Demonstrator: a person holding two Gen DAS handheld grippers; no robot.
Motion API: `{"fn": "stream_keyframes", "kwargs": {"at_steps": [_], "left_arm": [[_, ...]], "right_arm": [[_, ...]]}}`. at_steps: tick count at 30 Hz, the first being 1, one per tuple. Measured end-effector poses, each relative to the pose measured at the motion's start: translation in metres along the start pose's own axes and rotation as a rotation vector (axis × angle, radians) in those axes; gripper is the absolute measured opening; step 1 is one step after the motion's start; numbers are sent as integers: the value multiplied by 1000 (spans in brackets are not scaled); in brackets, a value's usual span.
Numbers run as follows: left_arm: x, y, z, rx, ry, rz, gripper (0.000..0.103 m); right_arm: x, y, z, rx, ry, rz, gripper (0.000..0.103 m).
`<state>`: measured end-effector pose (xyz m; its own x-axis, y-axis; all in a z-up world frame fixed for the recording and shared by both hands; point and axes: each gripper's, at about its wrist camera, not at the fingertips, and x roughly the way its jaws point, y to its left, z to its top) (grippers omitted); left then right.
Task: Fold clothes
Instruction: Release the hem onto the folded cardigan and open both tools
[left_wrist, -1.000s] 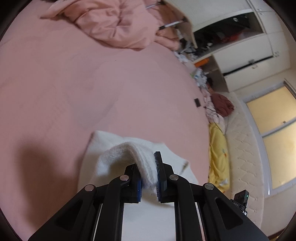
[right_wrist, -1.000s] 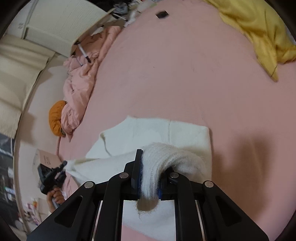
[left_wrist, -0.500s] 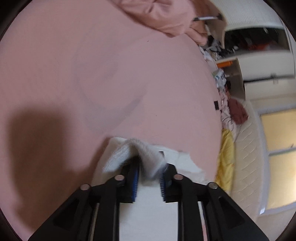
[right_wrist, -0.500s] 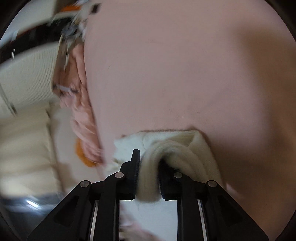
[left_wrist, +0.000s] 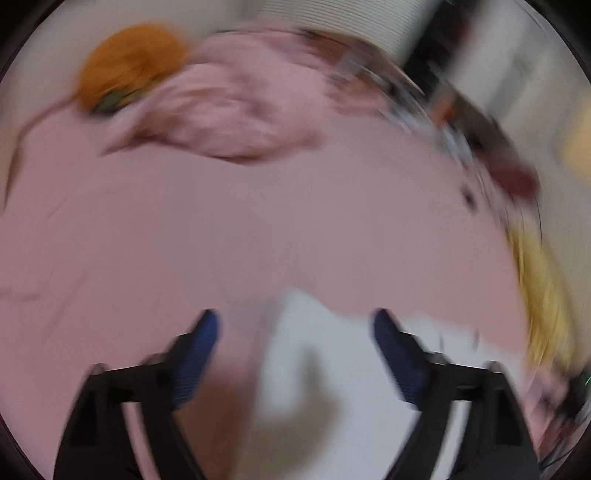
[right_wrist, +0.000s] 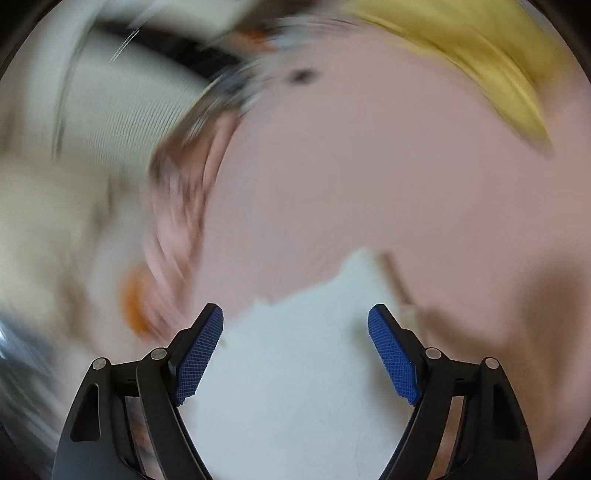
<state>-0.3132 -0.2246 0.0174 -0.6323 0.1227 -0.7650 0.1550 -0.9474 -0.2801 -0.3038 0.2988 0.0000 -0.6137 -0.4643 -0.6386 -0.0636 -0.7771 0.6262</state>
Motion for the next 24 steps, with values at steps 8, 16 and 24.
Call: {"fn": "stream_keyframes", "kwargs": {"at_steps": [8, 16, 24], "left_arm": [[55, -56, -69, 146, -22, 75, 95], [23, -3, -60, 220, -148, 347, 95], [-28, -41, -115, 147, -130, 247, 95]], "right_arm": [[81, 86, -104, -557, 2, -323, 81], [41, 35, -83, -420, -116, -494, 80], [0, 96, -154, -473, -149, -388, 81]]}}
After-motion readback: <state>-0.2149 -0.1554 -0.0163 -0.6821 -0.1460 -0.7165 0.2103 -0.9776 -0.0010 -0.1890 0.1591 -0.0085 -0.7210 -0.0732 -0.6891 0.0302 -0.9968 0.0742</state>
